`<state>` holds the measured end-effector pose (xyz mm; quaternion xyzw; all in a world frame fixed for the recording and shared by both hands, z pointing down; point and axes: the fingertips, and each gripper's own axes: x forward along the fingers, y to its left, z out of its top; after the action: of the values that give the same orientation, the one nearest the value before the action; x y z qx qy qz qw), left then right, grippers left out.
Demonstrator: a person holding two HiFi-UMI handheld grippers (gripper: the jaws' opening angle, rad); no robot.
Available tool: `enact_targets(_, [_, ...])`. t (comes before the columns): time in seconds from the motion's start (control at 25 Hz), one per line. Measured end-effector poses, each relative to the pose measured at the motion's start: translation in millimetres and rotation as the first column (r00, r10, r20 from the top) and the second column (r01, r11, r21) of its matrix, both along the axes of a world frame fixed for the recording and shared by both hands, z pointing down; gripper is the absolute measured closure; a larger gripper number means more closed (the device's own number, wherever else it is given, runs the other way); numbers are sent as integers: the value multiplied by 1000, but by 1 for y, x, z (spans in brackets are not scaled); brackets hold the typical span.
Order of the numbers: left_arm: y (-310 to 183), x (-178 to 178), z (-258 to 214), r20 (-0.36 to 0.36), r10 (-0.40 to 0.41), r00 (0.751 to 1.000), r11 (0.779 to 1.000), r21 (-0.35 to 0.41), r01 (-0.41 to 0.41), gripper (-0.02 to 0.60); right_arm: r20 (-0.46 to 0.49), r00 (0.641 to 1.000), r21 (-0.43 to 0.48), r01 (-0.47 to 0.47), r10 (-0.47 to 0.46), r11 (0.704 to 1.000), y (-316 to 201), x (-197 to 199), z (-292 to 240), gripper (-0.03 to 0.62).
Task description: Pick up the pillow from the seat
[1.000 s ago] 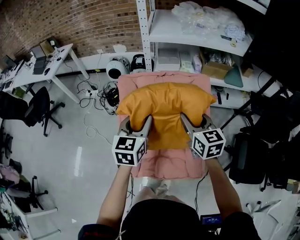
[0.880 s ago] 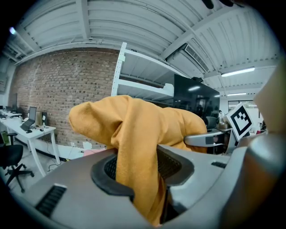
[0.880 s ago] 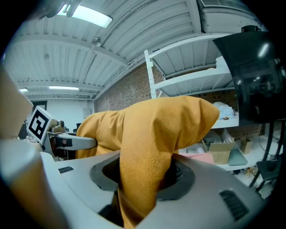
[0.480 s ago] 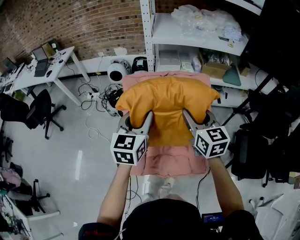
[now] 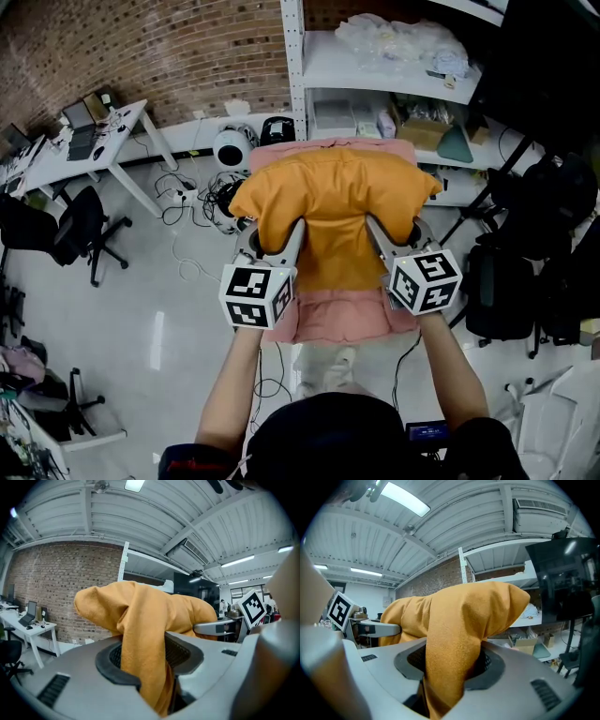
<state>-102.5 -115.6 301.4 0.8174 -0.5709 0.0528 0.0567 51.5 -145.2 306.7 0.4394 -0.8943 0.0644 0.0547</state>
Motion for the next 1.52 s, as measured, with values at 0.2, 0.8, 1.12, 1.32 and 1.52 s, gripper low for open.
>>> enact_targets(0.2, [25, -7, -4, -6, 22, 1000, 1000, 5, -22, 414, 0, 1000, 13, -25, 25, 1000, 28, -6, -5, 401])
enact_targets(0.8, [101, -21, -29, -4, 73, 997, 996, 53, -72, 414, 3, 997, 71, -82, 82, 994, 115, -18, -31, 395])
enact_targets(1.12, [132, -25, -34, -4, 81, 997, 994, 70, -81, 417, -2, 995, 87, -96, 97, 992, 148, -23, -34, 387])
enact_targets(1.32, [143, -24, -37, -5, 89, 996, 993, 76, -88, 417, -6, 995, 95, -94, 96, 991, 161, -22, -36, 385])
enact_targets(1.52, [151, -22, -42, -8, 92, 996, 992, 87, -91, 417, -13, 995, 111, -93, 95, 989, 169, -20, -42, 385])
